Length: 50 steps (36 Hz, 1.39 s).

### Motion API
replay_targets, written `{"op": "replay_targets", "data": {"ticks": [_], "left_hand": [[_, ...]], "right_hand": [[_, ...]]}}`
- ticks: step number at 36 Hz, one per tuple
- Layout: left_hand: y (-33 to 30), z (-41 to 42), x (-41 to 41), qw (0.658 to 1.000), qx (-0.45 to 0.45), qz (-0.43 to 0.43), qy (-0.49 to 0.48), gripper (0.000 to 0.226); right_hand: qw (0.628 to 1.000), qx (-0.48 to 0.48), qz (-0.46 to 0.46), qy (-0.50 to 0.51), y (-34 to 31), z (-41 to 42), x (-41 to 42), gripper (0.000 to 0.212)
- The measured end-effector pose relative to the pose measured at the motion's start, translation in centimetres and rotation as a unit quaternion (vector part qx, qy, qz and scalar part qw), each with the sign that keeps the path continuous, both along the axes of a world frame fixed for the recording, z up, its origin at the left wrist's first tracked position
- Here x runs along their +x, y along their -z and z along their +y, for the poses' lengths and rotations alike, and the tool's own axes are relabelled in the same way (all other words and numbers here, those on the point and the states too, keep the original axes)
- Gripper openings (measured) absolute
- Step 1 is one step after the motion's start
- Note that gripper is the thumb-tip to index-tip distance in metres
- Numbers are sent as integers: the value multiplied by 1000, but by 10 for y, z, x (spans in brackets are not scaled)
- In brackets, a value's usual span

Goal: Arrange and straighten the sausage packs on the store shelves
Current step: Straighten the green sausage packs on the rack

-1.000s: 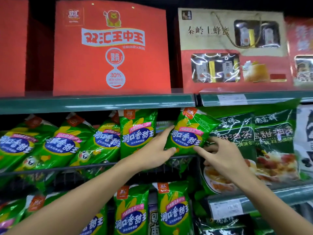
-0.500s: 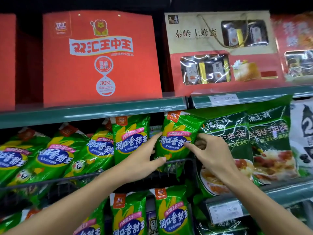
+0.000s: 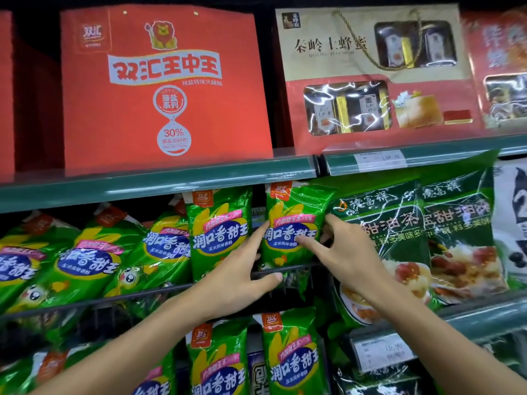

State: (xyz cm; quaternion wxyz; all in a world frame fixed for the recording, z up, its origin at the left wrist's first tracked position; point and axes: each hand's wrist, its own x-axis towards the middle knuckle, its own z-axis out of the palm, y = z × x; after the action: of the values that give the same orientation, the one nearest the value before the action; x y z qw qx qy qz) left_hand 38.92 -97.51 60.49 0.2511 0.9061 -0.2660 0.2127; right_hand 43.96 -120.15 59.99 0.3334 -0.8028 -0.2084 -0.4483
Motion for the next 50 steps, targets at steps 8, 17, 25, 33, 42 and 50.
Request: {"op": "replay_targets", "data": {"ticks": [8,17,25,33,42,50], "left_hand": [[10,1,-7,998,-54,-24,-4,83],[9,-7,-16,988,-147,-26,36,76],[1,2,-24,996,-44,-71,-14,57],[5,18,-10,910,237,-331,-79,50],[-8,35,15,849,374,-354,-117,62],[8,39,24,836,365,-390,-125,63]], "right_hand": [[990,26,43,-135,-3,8,7,35],[980,40,85,-174,-17,14,3,33],[981,61,84,-165,-30,27,7,32],[989,24,107,-95,-39,32,19,31],[988,-22,124,-86,-31,25,18,66],[973,-58,149,-164,-25,14,17,86]]}}
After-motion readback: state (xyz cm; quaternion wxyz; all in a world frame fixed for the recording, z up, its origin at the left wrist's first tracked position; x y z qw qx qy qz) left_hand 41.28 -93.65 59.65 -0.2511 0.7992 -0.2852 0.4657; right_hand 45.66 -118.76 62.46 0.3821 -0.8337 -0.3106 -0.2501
